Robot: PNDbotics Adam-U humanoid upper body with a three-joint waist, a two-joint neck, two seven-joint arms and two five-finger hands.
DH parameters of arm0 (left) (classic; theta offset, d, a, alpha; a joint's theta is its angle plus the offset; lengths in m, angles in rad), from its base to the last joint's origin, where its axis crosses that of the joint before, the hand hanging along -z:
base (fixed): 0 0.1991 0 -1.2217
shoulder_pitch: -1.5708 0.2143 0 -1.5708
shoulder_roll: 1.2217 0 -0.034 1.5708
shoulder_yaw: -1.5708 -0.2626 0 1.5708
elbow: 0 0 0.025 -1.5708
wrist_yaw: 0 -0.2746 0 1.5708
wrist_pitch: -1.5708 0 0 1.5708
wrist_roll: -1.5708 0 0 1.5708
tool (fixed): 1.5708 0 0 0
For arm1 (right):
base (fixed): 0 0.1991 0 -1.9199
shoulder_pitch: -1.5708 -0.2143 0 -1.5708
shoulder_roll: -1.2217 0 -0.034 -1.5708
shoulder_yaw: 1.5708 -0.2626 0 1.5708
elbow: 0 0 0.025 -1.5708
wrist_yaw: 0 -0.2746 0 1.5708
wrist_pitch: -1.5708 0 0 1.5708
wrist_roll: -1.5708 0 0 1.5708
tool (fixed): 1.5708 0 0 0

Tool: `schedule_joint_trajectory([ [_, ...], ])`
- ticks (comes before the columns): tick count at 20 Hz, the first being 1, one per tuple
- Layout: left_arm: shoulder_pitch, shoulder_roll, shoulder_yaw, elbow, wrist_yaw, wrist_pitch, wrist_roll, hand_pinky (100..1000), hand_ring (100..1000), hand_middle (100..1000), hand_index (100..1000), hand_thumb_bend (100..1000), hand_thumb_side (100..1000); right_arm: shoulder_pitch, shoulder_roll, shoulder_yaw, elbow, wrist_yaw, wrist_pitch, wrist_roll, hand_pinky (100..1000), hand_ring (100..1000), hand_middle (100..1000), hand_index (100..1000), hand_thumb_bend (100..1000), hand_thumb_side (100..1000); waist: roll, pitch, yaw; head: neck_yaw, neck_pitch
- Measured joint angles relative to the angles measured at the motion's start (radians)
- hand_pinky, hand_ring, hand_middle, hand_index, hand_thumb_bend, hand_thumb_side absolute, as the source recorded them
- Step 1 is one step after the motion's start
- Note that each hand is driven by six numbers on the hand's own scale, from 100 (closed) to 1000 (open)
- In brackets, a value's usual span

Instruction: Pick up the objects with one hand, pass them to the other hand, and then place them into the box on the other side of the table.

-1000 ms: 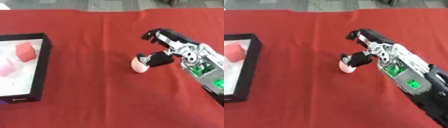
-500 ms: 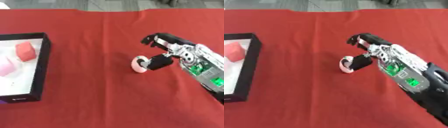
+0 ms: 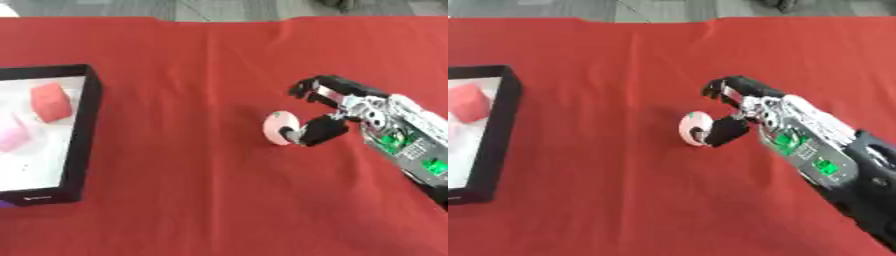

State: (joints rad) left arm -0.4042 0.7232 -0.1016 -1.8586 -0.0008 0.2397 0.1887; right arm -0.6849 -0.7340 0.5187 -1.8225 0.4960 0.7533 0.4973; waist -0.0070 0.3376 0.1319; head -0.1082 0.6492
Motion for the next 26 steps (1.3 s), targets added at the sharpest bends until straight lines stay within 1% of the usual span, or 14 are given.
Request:
schedule_joint_trajectory([
  [4,0.000,0.000,0.000,0.000,-0.001,0.000,0.000,890,781,802,793,249,874,0.004,0.001,0.016,0.037,-0.001,-0.001,0.001,861,852,828,875,377,297,0.003,0.002,0.004,-0.001,-0.002],
  [7,0.000,-0.001,0.000,0.000,-0.001,0.000,0.000,890,781,802,793,250,874,0.004,0.010,0.026,0.073,-0.001,-0.002,0.002,861,851,827,875,376,294,0.005,0.003,0.005,-0.001,-0.002],
  [14,-0.001,-0.010,0.000,0.000,-0.001,0.003,-0.003,889,781,801,792,253,874,-0.012,0.038,0.032,0.129,-0.007,0.005,-0.005,859,848,807,862,341,251,0.006,0.007,0.005,-0.005,-0.002],
  [17,-0.001,-0.010,0.000,0.000,-0.001,0.004,-0.004,889,781,801,792,252,875,-0.019,0.048,0.031,0.146,-0.009,0.016,-0.016,856,841,787,840,287,214,0.006,0.007,0.006,-0.006,-0.002],
  [21,-0.001,-0.010,0.000,0.000,-0.001,0.005,-0.005,889,782,801,791,251,875,-0.018,0.053,0.024,0.151,-0.030,0.045,-0.046,850,813,735,781,197,100,0.006,0.007,0.006,-0.006,-0.002],
  [24,-0.001,-0.010,0.000,0.000,-0.003,0.006,-0.006,888,782,802,791,250,875,-0.004,0.052,0.021,0.120,-0.051,0.077,-0.077,844,794,713,760,154,100,0.006,0.007,0.005,-0.004,-0.002],
  [26,-0.001,-0.010,0.000,0.000,-0.005,0.007,-0.007,888,782,802,791,250,876,0.010,0.049,0.020,0.086,-0.067,0.098,-0.098,836,780,701,746,100,100,0.006,0.007,0.005,-0.003,-0.002],
])
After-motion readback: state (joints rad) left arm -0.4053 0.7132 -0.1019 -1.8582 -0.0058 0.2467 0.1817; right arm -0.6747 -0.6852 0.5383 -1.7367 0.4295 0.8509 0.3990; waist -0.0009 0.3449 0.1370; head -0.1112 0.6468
